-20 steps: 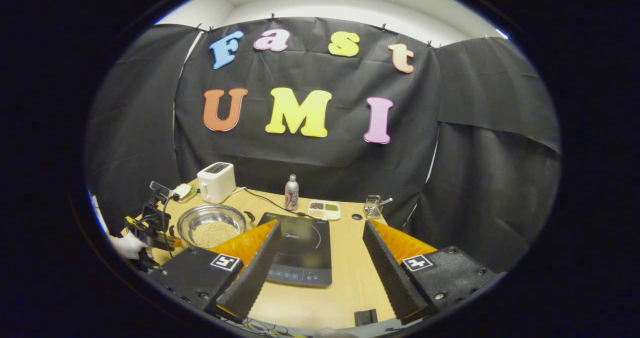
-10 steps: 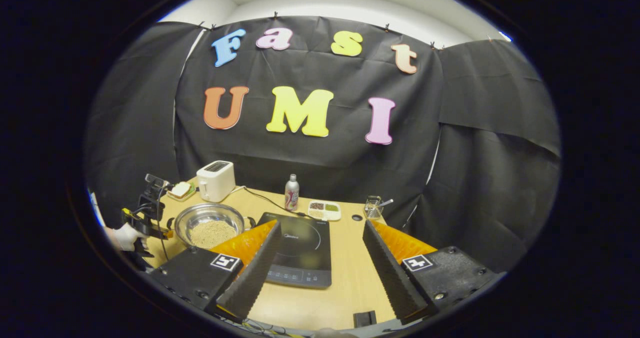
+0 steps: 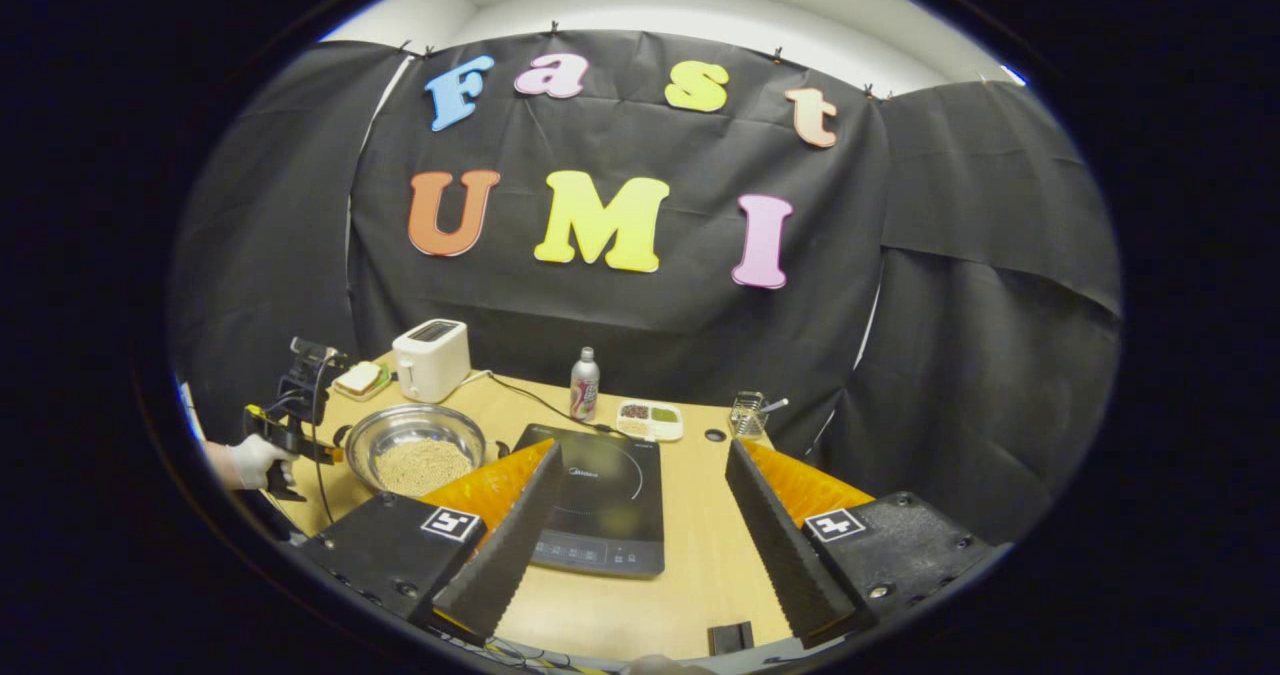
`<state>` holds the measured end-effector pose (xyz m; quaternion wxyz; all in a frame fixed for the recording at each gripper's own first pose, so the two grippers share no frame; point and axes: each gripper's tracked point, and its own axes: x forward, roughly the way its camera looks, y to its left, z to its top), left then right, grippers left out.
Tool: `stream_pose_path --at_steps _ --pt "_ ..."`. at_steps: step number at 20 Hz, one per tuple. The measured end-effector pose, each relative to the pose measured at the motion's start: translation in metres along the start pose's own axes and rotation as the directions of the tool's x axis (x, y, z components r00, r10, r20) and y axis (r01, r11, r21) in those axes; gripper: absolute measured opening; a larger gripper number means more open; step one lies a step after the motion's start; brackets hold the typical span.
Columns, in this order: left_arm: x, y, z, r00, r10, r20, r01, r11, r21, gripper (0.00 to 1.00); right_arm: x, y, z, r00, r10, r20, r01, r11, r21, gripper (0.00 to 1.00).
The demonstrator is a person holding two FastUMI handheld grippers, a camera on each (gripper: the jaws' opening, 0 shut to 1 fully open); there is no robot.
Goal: First push the handle of the pot to place it horizontally, then grasp the pot with both hands and set it on the induction cooktop.
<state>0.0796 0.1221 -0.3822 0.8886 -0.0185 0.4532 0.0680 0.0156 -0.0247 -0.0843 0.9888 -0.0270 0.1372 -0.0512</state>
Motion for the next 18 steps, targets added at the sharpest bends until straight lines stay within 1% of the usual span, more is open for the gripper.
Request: stream_pose_path --at_steps 1,2,3,4,5,6,7,8,9,10,11,12,14,16,17,18 --pt "0.001 0.003 0.002 1.000 0.003 0.000 -0.003 1.000 0.001 0.10 0.001 0.001 0.000 1.000 0.001 -0.002 -0.001 1.000 0.000 1.00" --pt "0.003 0.005 0.004 1.000 0.006 0.001 -0.006 1.000 0.001 0.00 0.002 0.001 -0.001 1.000 0.002 -0.004 -0.002 1.000 0.000 1.00" --pt "0.006 0.007 0.007 1.000 0.008 0.000 -0.008 1.000 0.000 0.10 0.003 0.002 -0.001 1.000 0.002 -0.006 -0.002 1.000 -0.001 1.00" --pt "0.008 0.009 0.009 1.000 0.009 0.003 -0.009 1.000 0.001 0.10 0.003 0.002 -0.002 1.000 0.001 -0.007 -0.001 1.000 -0.001 1.00" --pt "0.011 0.010 0.012 1.000 0.010 0.003 -0.010 1.000 0.003 0.00 0.003 0.003 -0.002 1.000 0.001 -0.009 -0.001 1.000 -0.002 1.00" --pt "0.013 0.013 0.014 1.000 0.010 0.004 -0.011 1.000 0.003 0.00 0.004 0.003 -0.002 1.000 0.001 -0.011 -0.001 1.000 -0.004 1.00" --pt "0.016 0.014 0.017 1.000 0.011 0.005 -0.011 1.000 0.004 0.10 0.003 0.004 -0.002 1.000 0.001 -0.011 -0.001 1.000 -0.007 1.00" --pt "0.017 0.014 0.020 1.000 0.010 0.004 -0.010 1.000 0.005 0.00 0.003 0.004 -0.003 1.000 0.000 -0.012 0.000 1.000 -0.011 1.00" --pt "0.020 0.015 0.022 1.000 0.009 0.004 -0.009 1.000 0.007 0.10 0.004 0.004 -0.002 1.000 -0.001 -0.012 0.001 1.000 -0.012 1.00" --pt "0.022 0.016 0.024 1.000 0.011 0.004 -0.011 1.000 0.014 0.00 0.005 0.004 -0.002 1.000 -0.002 -0.013 0.002 1.000 -0.011 1.00" --pt "0.023 0.018 0.026 1.000 0.013 0.005 -0.013 1.000 0.022 0.10 0.005 0.005 -0.002 1.000 -0.001 -0.017 0.001 1.000 -0.010 1.00" --pt "0.026 0.019 0.028 1.000 0.015 0.006 -0.015 0.999 0.029 0.10 0.006 0.006 -0.003 1.000 0.000 -0.018 0.000 1.000 -0.008 1.00" --pt "0.031 0.022 0.035 1.000 0.017 0.006 -0.017 0.999 0.048 0.00 0.007 0.007 -0.004 1.000 0.000 -0.022 -0.001 1.000 -0.008 1.00" --pt "0.032 0.024 0.049 0.999 0.022 0.039 -0.024 0.998 0.065 0.00 0.010 0.009 -0.005 1.000 0.001 -0.024 -0.001 1.000 -0.008 1.00" --pt "0.033 0.024 0.053 0.999 0.022 0.046 -0.025 0.997 0.069 0.10 0.011 0.011 -0.005 1.000 0.003 -0.027 -0.003 1.000 -0.007 1.00" --pt "0.033 0.024 0.054 0.999 0.021 0.045 -0.024 0.998 0.066 0.10 0.012 0.014 -0.008 0.999 0.005 -0.032 -0.006 1.000 -0.006 1.00"
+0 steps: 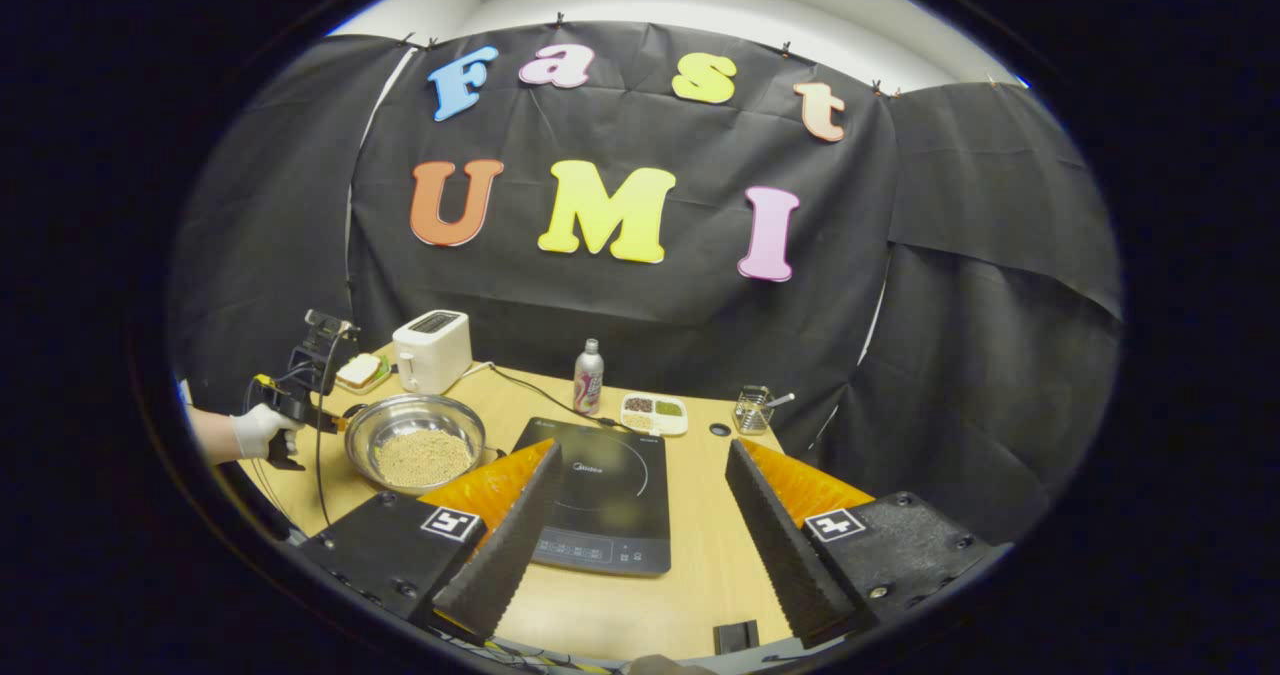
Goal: First push the handle of the pot to place it horizontally, then grasp the pot with both hands and set it on the induction cooktop.
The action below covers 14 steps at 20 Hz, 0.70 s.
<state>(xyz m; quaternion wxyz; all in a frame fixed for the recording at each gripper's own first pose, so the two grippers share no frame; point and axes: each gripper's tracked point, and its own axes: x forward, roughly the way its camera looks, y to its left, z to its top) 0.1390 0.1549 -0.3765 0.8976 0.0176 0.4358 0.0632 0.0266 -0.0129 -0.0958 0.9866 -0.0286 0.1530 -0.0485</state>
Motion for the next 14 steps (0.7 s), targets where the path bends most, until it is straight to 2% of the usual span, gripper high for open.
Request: stream_pose_path --at_steps 1,2,4,5,6,7,11,12,13,14 --pt "0.000 0.000 0.000 1.000 0.001 -0.006 -0.001 1.000 -0.005 0.00 0.000 0.003 -0.001 1.000 0.002 -0.005 -0.002 1.000 0.001 1.00" --pt "0.000 0.001 -0.002 1.000 0.000 -0.010 0.000 1.000 -0.009 0.10 0.001 0.005 -0.002 1.000 0.006 -0.007 -0.006 1.000 0.003 1.00" --pt "-0.005 0.004 -0.006 1.000 -0.004 -0.010 0.004 1.000 -0.016 0.10 0.004 0.010 -0.002 1.000 0.013 -0.008 -0.013 1.000 0.004 1.00" --pt "-0.009 0.006 -0.005 1.000 -0.005 0.001 0.005 1.000 -0.020 0.00 0.007 0.013 -0.002 1.000 0.019 -0.010 -0.019 1.000 0.004 1.00" --pt "-0.013 0.008 -0.003 1.000 -0.010 0.014 0.010 1.000 -0.025 0.10 0.010 0.016 -0.003 1.000 0.023 -0.012 -0.023 1.000 0.006 1.00" --pt "-0.019 0.009 -0.002 0.999 -0.020 0.026 0.021 0.999 -0.030 0.00 0.014 0.018 -0.005 0.999 0.026 -0.023 -0.025 1.000 0.006 1.00" --pt "-0.038 0.012 0.006 0.993 -0.073 0.088 0.076 0.997 -0.033 0.00 0.034 0.047 -0.018 0.994 0.089 -0.065 -0.088 0.996 0.030 1.00" --pt "-0.042 0.013 0.007 0.991 -0.087 0.097 0.091 0.995 -0.032 0.06 0.040 0.055 -0.021 0.991 0.108 -0.076 -0.106 0.994 0.032 1.00" --pt "-0.043 0.014 0.008 0.990 -0.093 0.103 0.096 0.995 -0.028 0.05 0.049 0.063 -0.023 0.988 0.127 -0.085 -0.125 0.992 0.036 1.00" --pt "-0.045 0.016 0.009 0.990 -0.090 0.107 0.093 0.995 -0.028 0.43 0.057 0.071 -0.026 0.984 0.149 -0.097 -0.145 0.988 0.046 1.00"
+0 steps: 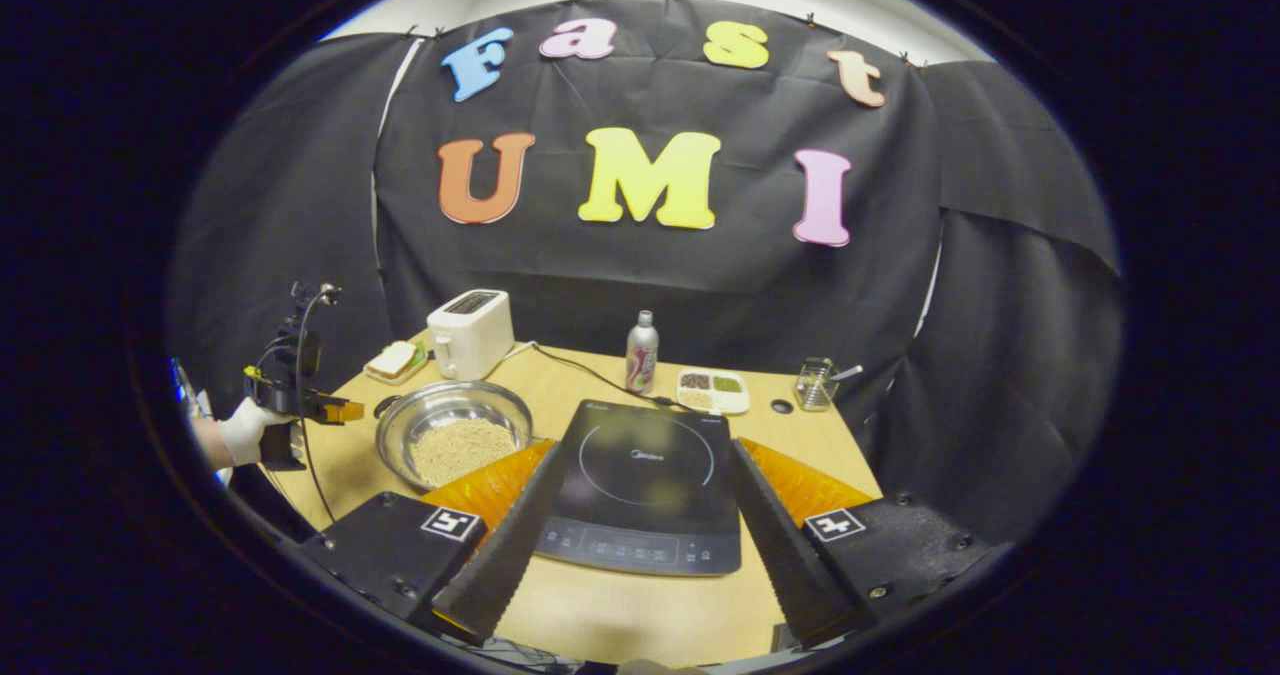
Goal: First push the handle of the pot to place it horizontally, then grasp the pot with both hands and set it on the induction cooktop.
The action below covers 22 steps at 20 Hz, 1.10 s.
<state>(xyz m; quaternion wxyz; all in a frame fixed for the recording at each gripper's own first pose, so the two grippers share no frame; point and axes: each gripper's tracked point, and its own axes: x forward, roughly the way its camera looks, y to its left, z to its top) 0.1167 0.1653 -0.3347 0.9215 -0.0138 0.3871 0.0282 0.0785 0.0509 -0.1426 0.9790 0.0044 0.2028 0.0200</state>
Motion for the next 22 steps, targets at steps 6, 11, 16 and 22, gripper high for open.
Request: stream_pose_path --at_steps 6,11,16,22 --pt "0.004 -0.007 0.020 0.999 -0.008 0.033 0.006 0.998 0.059 0.98 0.072 0.043 -0.022 0.990 0.110 -0.091 -0.106 0.993 0.053 1.00" --pt "0.024 -0.020 0.034 0.999 -0.023 0.029 0.020 0.994 0.111 0.97 0.131 0.082 -0.042 0.965 0.179 -0.191 -0.164 0.982 0.093 1.00" --pt "0.052 -0.025 0.032 1.000 -0.012 -0.016 0.014 0.993 0.120 0.97 0.184 0.112 -0.069 0.926 0.223 -0.305 -0.188 0.972 0.138 0.96" --pt "0.079 -0.023 0.021 0.997 0.008 -0.078 0.003 0.991 0.134 0.98 0.230 0.127 -0.097 0.898 0.209 -0.387 -0.168 0.976 0.137 0.98"
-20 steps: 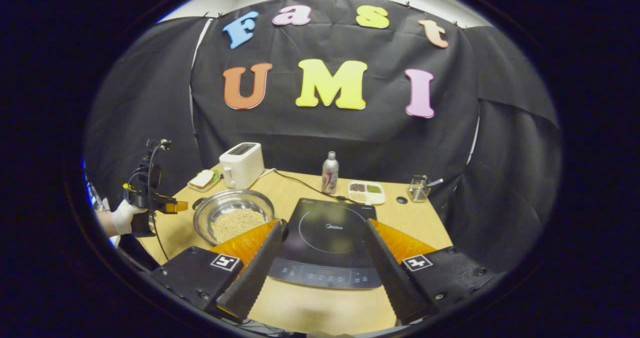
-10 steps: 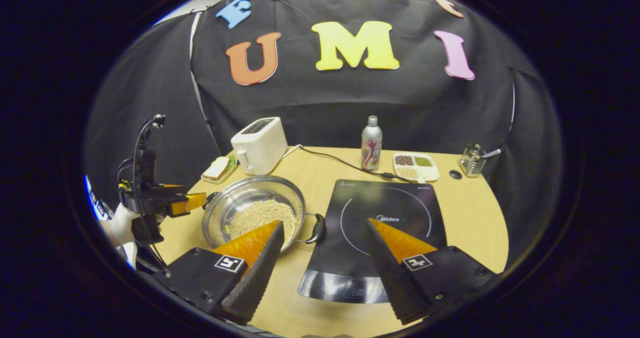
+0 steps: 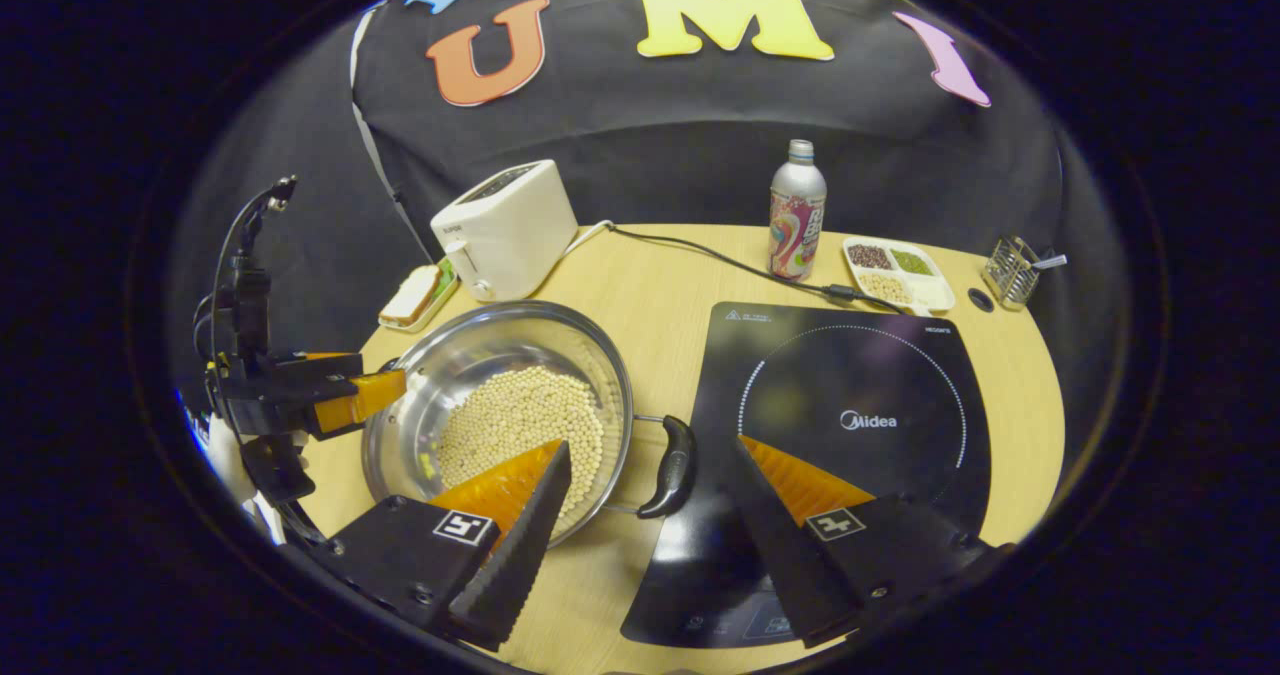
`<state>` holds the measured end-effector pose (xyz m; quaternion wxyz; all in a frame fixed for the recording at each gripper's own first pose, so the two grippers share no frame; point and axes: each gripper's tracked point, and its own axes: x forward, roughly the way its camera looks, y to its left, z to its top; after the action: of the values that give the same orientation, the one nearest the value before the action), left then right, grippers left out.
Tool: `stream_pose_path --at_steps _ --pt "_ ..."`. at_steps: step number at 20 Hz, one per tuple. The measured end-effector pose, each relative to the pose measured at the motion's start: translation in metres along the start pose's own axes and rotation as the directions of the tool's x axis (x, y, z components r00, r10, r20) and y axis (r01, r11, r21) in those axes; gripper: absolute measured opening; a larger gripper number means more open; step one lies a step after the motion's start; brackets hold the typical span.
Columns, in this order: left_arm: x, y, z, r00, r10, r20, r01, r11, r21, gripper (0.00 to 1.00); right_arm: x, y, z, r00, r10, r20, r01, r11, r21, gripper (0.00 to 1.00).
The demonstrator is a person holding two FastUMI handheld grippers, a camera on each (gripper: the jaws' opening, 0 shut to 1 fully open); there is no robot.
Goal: First push the handle of the pot to place it horizontally, then grasp the pot with both hands and set it on the induction cooktop.
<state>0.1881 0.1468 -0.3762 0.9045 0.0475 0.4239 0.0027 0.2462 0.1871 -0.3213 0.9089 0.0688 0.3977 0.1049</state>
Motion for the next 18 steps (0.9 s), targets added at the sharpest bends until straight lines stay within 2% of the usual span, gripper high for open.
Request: stream_pose_path --at_steps 1,2,3,4,5,6,7,8,10,11,12,13,14,15,16,17,18 --pt "0.004 0.001 -0.002 1.000 0.004 -0.012 -0.004 1.000 0.000 1.00 0.007 -0.001 -0.003 1.000 -0.005 -0.017 0.006 1.000 0.009 0.98" --pt "0.006 0.002 -0.004 1.000 0.003 -0.021 -0.003 1.000 0.000 0.98 0.012 0.000 -0.006 0.999 -0.007 -0.032 0.008 1.000 0.017 0.92" --pt "0.009 0.000 -0.006 1.000 -0.001 -0.030 0.001 1.000 0.004 0.98 0.016 -0.001 -0.009 0.999 -0.013 -0.047 0.013 1.000 0.016 0.98" --pt "0.010 0.001 -0.007 0.999 -0.001 -0.040 0.001 1.000 0.007 0.98 0.019 -0.002 -0.011 0.998 -0.015 -0.058 0.016 1.000 0.016 0.98" --pt "0.013 0.000 -0.008 0.999 -0.003 -0.045 0.003 1.000 0.008 0.98 0.023 -0.003 -0.013 0.998 -0.019 -0.066 0.021 1.000 0.018 0.90" --pt "0.015 -0.002 -0.008 0.999 -0.009 -0.051 0.009 1.000 0.011 0.97 0.025 -0.004 -0.015 0.997 -0.023 -0.076 0.025 0.999 0.027 0.89" --pt "0.017 -0.003 -0.010 0.998 -0.011 -0.057 0.012 1.000 0.015 0.96 0.027 -0.004 -0.021 0.995 -0.025 -0.094 0.029 0.999 0.041 0.94" --pt "0.019 -0.004 -0.010 0.998 -0.008 -0.061 0.009 1.000 0.018 0.93 0.026 -0.004 -0.022 0.995 -0.025 -0.098 0.030 0.998 0.054 0.82" --pt "0.021 -0.004 -0.013 0.997 -0.010 -0.074 0.011 1.000 0.018 0.88 0.030 0.000 -0.024 0.994 -0.024 -0.104 0.030 0.998 0.053 0.78" --pt "0.022 -0.003 -0.013 0.997 -0.004 -0.080 0.006 1.000 0.020 0.86 0.034 0.000 -0.022 0.994 -0.037 -0.105 0.043 0.997 0.058 0.73" --pt "0.023 0.002 -0.013 0.996 0.009 -0.087 -0.007 1.000 0.028 0.92 0.031 -0.002 -0.023 0.993 -0.045 -0.106 0.052 0.997 0.064 0.67" --pt "0.022 0.001 -0.013 0.996 0.005 -0.094 -0.003 1.000 0.023 0.78 0.033 -0.002 -0.024 0.992 -0.043 -0.120 0.053 0.995 0.080 0.70" --pt "0.023 0.001 -0.013 0.995 -0.008 -0.104 0.010 1.000 0.015 0.79 0.033 0.000 -0.023 0.991 -0.041 -0.130 0.054 0.994 0.095 0.66" --pt "0.023 0.001 -0.014 0.993 -0.017 -0.114 0.018 1.000 0.011 0.69 0.033 -0.001 -0.022 0.990 -0.041 -0.137 0.055 0.994 0.100 0.65" --pt "0.022 0.000 -0.015 0.992 -0.023 -0.121 0.025 1.000 0.014 0.67 0.032 -0.001 -0.023 0.988 -0.042 -0.146 0.057 0.993 0.101 0.66" --pt "0.022 0.001 -0.015 0.991 -0.027 -0.130 0.030 0.999 0.023 0.77 0.032 -0.002 -0.022 0.988 -0.042 -0.148 0.058 0.993 0.105 0.62" --pt "0.022 0.001 -0.016 0.990 -0.030 -0.136 0.034 0.999 0.031 0.65 0.033 -0.001 -0.023 0.989 -0.040 -0.145 0.056 0.992 0.111 0.60"
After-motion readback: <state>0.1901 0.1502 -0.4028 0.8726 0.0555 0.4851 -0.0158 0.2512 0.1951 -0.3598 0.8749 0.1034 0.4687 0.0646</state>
